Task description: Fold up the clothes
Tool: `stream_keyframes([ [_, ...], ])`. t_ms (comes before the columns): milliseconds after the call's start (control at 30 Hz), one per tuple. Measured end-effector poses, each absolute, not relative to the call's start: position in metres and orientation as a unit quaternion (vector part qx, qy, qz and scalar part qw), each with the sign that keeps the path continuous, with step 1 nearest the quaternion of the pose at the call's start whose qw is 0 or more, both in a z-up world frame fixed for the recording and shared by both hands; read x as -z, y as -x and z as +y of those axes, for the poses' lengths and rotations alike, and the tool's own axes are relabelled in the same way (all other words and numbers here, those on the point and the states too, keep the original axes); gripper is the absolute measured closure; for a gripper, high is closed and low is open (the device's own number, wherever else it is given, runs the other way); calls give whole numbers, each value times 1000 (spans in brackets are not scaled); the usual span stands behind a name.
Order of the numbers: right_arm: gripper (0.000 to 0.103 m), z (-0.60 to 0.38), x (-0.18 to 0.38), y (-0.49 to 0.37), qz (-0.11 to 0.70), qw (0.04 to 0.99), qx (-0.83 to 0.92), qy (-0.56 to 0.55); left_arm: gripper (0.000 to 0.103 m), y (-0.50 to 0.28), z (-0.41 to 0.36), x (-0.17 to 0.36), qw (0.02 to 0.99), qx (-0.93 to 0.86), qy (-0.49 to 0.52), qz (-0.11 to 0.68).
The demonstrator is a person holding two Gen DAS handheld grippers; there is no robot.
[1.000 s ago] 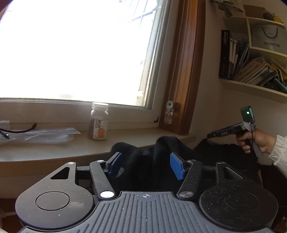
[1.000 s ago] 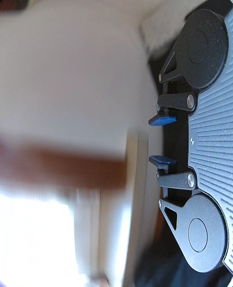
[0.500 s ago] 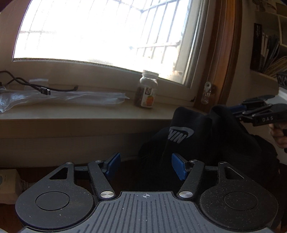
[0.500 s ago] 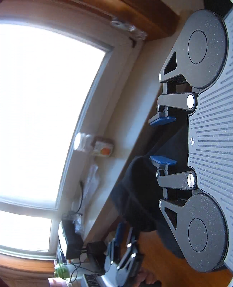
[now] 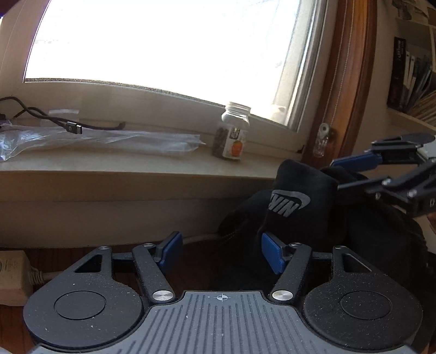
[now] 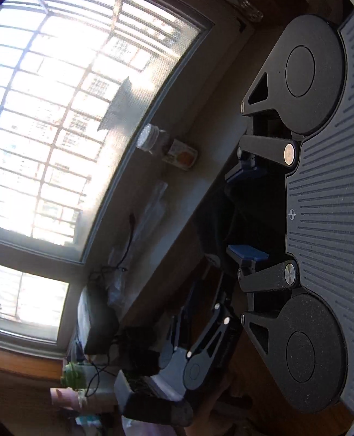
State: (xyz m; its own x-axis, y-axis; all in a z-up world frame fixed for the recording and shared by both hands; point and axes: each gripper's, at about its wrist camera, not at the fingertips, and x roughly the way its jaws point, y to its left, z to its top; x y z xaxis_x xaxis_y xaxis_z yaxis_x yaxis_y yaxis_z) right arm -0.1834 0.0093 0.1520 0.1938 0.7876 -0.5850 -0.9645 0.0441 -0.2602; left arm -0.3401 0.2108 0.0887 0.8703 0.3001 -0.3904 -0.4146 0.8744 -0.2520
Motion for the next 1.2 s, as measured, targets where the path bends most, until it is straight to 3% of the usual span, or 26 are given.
stream_keyframes([
  [100,56,7,-127,169,164,689,-615,346,35,339,210,-87,952,-190,163,176],
  [267,75,-32,-126,130,179,695,-618,321,35,337,206,-85,955,-172,165,178],
  [400,77,-68,-144,92,192,702,-627,277,34,326,209,-81,949,-152,202,186],
  [700,79,-87,-127,43,206,663,-662,283,36,282,203,-67,918,-174,220,279],
  [767,79,-87,-121,32,220,652,-671,277,43,274,201,-64,910,-183,225,297],
  [867,79,-87,-117,16,247,640,-682,254,63,270,193,-61,902,-197,224,310],
  [900,79,-86,-118,15,250,636,-686,249,77,271,188,-61,902,-206,219,311],
  [933,79,-84,-119,16,248,634,-688,251,82,274,183,-63,901,-216,212,309],
  [1067,82,-77,-134,40,217,635,-697,253,89,308,152,-92,909,-277,173,259],
  [1200,83,-79,-161,75,176,640,-714,226,91,379,124,-160,913,-341,141,174],
])
